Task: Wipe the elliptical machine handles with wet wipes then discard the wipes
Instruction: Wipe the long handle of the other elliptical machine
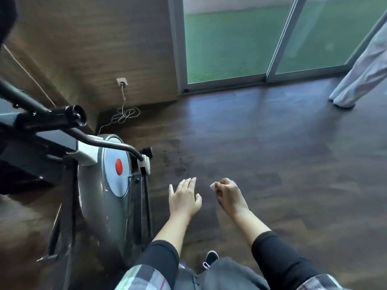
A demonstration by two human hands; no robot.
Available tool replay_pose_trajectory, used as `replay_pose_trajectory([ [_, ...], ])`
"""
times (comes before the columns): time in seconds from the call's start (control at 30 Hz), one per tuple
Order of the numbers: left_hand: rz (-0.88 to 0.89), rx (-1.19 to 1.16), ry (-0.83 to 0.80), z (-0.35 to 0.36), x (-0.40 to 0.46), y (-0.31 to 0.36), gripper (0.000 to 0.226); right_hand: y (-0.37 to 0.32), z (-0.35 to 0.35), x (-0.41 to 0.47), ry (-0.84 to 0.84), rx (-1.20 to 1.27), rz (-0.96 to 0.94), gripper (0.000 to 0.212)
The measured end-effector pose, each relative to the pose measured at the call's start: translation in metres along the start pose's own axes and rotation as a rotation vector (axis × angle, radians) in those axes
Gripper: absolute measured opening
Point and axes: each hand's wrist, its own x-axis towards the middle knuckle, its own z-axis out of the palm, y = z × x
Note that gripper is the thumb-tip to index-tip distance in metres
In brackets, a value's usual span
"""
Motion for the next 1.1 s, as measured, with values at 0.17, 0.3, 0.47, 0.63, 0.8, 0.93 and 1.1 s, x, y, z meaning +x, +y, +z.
replay_pose_trajectory([
  [0.17, -0.002, 0.008, -0.052, 0.009, 0.037, 0.031, 0.060, 0.035, -0.006, 0.028, 0.006, 0.002, 0.053, 0.013],
  [0.3, -0.049, -0.025, -0.064, 0.007, 0.081, 0.036, 0.060, 0.047, -0.009, 0.069, 0.014, 0.025, 0.086, 0.015],
  [0.47, -0.080, -0.067, -0.087, -0.003, 0.160, 0.042, 0.059, 0.055, -0.013, 0.147, 0.033, 0.008, 0.063, 0.010],
  [0.63, -0.060, -0.101, -0.157, -0.031, 0.273, 0.038, 0.055, 0.061, -0.018, 0.263, 0.000, -0.053, -0.053, 0.009],
  [0.8, -0.082, -0.134, -0.187, -0.084, 0.384, 0.024, 0.045, 0.045, -0.042, 0.384, 0.036, -0.082, -0.114, 0.009],
  [0.93, -0.134, -0.164, -0.177, -0.111, 0.453, 0.013, 0.043, 0.030, -0.043, 0.467, -0.010, -0.041, -0.130, 0.019],
  [1.1, -0.212, -0.198, -0.163, -0.127, 0.534, -0.010, 0.047, 0.017, -0.028, 0.574, -0.145, 0.001, -0.162, 0.020],
])
